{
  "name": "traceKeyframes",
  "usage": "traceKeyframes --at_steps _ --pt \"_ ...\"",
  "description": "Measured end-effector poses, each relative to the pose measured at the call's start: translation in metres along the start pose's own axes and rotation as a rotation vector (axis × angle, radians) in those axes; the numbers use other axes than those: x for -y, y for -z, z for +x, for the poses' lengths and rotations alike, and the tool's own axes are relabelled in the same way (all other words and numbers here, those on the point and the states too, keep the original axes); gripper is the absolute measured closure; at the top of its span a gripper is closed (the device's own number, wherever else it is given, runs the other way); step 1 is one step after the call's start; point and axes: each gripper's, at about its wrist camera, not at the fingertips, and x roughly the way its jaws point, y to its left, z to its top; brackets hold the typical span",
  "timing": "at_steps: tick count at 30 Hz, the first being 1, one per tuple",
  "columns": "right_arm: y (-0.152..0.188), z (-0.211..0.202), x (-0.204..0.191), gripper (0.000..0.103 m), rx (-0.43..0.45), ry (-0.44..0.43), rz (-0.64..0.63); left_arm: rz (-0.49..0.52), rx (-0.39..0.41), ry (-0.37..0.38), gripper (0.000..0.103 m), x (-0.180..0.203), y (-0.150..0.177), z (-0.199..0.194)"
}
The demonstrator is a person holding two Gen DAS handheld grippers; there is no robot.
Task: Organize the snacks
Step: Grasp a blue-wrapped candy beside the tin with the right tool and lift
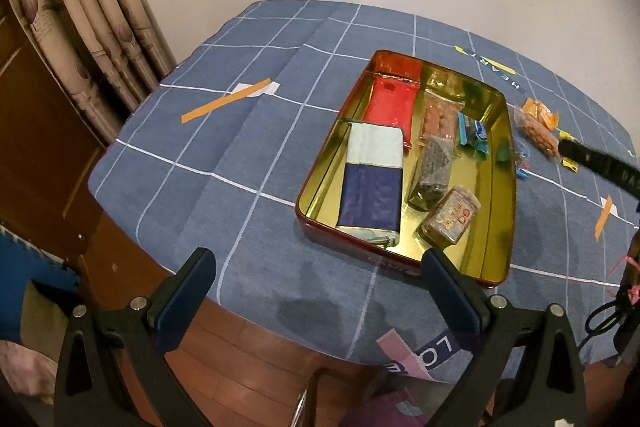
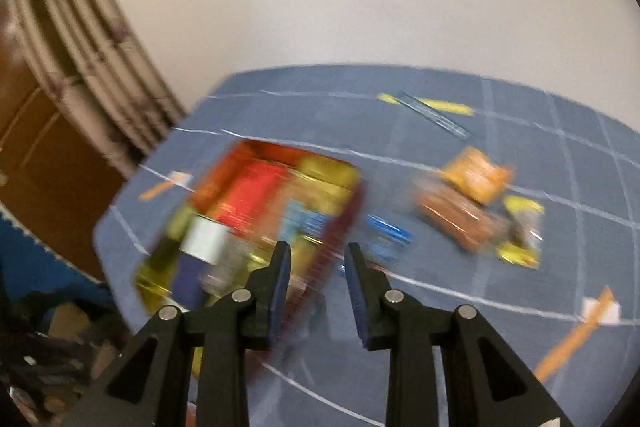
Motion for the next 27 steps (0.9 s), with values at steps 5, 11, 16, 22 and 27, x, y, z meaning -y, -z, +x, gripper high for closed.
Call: traceKeyframes --at_steps 5,11,16,22,27 --pt "0.014 0.015 0.026 0.074 -0.053 0.005 0.068 0.023 0.004 -0.009 0.002 0.007 0.002 -0.002" --pt "0.013 0.037 0.023 0.074 -0.077 0.038 0.054 0.015 -0.008 -0.002 0.002 0.003 0.001 0.002" --pt "0.002 0.054 0.028 0.069 -0.090 0.054 0.099 0.017 -0.017 0.004 0.002 0.004 0.001 0.005" --pt "-0.006 0.070 0.024 0.058 -0.099 0.096 0.092 0.024 -0.024 0.009 0.002 0.005 0.001 0.007" --pt "-0.006 0.084 0.026 0.058 -0.111 0.105 0.093 0.025 -0.032 0.008 0.002 0.006 0.000 0.010"
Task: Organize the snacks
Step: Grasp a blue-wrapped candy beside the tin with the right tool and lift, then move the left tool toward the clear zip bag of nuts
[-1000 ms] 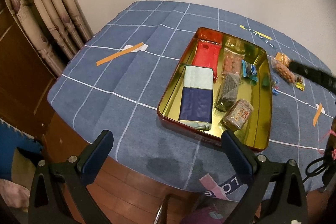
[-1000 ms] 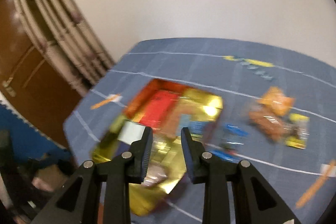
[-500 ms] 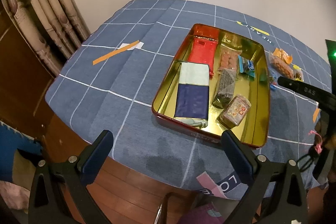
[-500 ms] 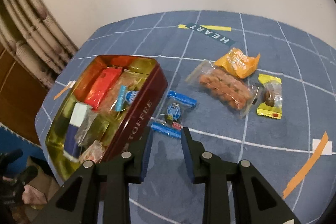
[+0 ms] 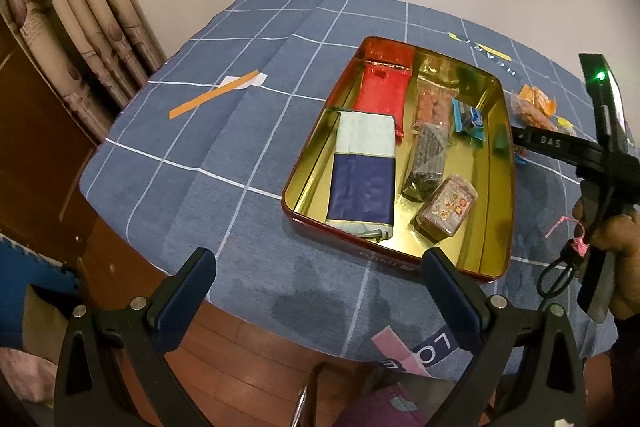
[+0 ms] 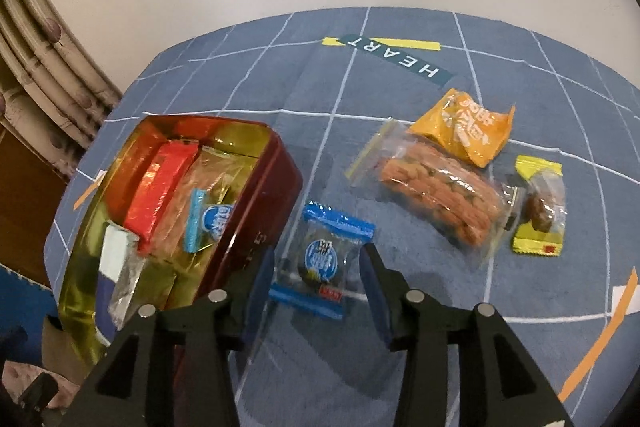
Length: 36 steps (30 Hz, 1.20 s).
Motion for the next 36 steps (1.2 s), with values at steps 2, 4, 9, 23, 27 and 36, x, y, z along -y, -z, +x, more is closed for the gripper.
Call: traceKeyframes --at_steps 2,4,9,23,27,36 --pt "0.000 0.006 0.002 0.058 -0.009 -0.001 -0.001 0.000 0.000 0.000 0.002 0.000 0.000 0.001" --pt "0.003 0.005 -0.002 0.071 0.011 0.032 -0.044 0.002 0.001 -0.001 0.002 0.000 0.000 0.000" --pt "0.026 -0.018 0.006 0.076 0.007 0.038 -0.114 0.024 0.046 -0.018 0.002 0.003 0.001 -0.007" --pt "0.128 -0.152 0.280 0.076 0.104 0.380 0.245 0.287 0.135 0.263 0.002 0.090 0.009 -0.064" --pt "0.129 -0.158 0.308 0.076 0.163 0.394 0.292 0.353 0.101 0.385 0.002 0.133 -0.011 -0.072" --pt "0.115 -0.139 0.320 0.075 0.240 0.347 0.282 0.363 0.025 0.499 0.002 0.216 -0.065 -0.048"
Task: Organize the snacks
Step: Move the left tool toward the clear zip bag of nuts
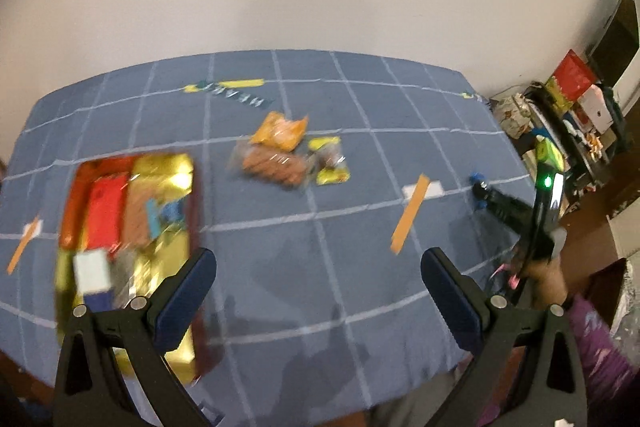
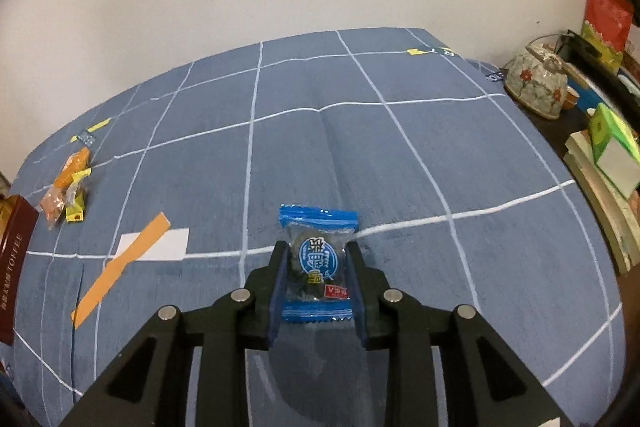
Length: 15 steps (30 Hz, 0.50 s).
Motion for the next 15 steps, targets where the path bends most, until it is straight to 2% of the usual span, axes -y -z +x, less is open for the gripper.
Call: traceKeyframes --at_steps 5,9,12,15 --pt "-0.001 0.003 0.007 0.074 0.023 -0.043 0.011 0.055 -0.050 0.036 0.004 0.025 -0.045 0.051" --pt "0.000 0.002 0.016 0.074 0.029 -0.097 0.056 0.100 -0.133 0.016 0.018 0.035 -0.068 0.095" --pt "-0.001 0.003 0.018 0.074 0.029 -0.100 0.057 0.056 -0.145 0.018 0.020 0.028 -0.069 0.108" --pt "-0.001 0.003 0.019 0.074 0.031 -0.121 0.075 -0.096 -0.110 -0.027 0.020 0.003 -0.064 0.108"
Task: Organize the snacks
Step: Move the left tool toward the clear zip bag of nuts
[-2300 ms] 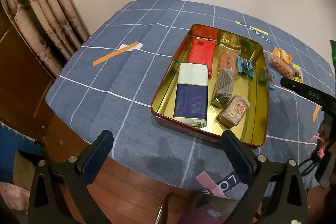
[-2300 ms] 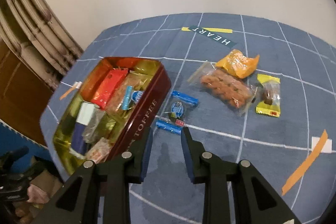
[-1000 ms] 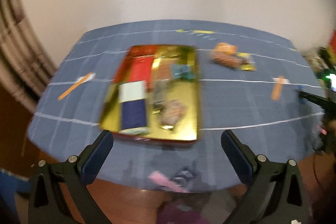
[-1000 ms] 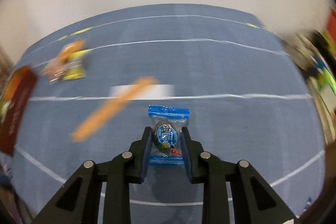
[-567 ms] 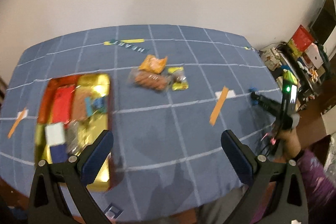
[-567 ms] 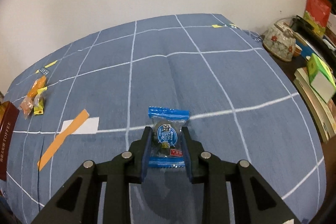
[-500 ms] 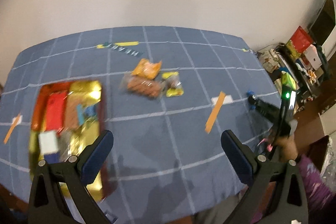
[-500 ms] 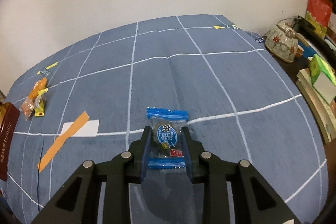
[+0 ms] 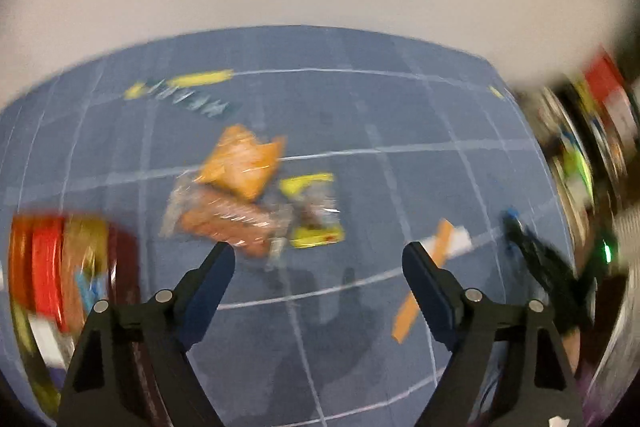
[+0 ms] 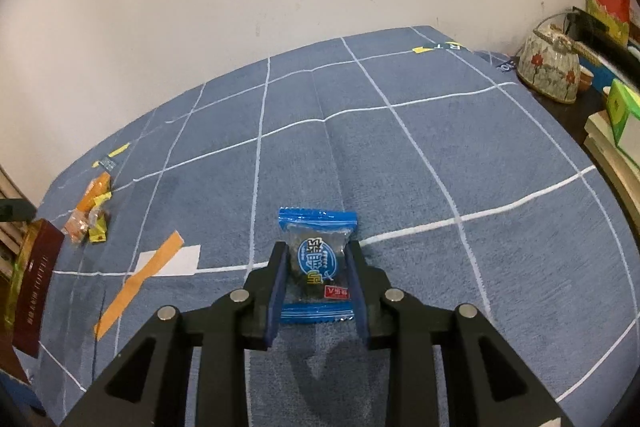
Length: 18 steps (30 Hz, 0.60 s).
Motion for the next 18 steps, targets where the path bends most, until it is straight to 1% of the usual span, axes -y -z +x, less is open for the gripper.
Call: traceKeyframes --at_steps 1,2,3,5,7,8,10,13,15,17,18 --pt "0.000 0.000 0.001 0.074 0.001 -0.006 0.007 -0.093 -0.020 0.045 0.020 -0.014 0.002 0.004" --pt "0.000 0.000 0.001 0.074 0.002 -0.012 0.012 -0.154 -0.040 0.072 0.020 -0.023 0.001 0.009" --pt "0.000 0.000 0.002 0.074 0.003 -0.015 0.015 -0.236 -0.058 0.085 0.020 -0.034 0.001 0.015" --pt "0.000 0.000 0.003 0.074 0.003 -0.020 0.018 -0.344 -0.077 0.077 0.020 -0.048 0.001 0.023" --pt "0.000 0.000 0.004 0.074 0.004 -0.028 0.025 -0.434 -0.101 0.073 0.020 -0.059 0.001 0.032" --pt "0.000 0.000 0.005 0.074 0.005 -0.033 0.029 -0.471 -0.118 0.059 0.020 -0.064 0.000 0.038" --pt "0.000 0.000 0.007 0.074 0.005 -0.039 0.034 -0.503 -0.162 0.016 0.020 -0.067 -0.003 0.052" --pt "-0.001 0.000 0.007 0.074 0.005 -0.042 0.035 -0.517 -0.193 -0.035 0.024 -0.072 -0.009 0.064" --pt "-0.001 0.000 0.008 0.074 0.005 -0.047 0.038 -0.528 -0.203 -0.045 0.029 -0.074 -0.013 0.071" --pt "-0.001 0.000 0.010 0.074 0.007 -0.057 0.048 -0.515 -0.200 -0.066 0.029 -0.072 -0.020 0.074" --pt "-0.001 0.000 0.011 0.074 0.007 -0.060 0.051 -0.498 -0.201 -0.088 0.029 -0.070 -0.025 0.077"
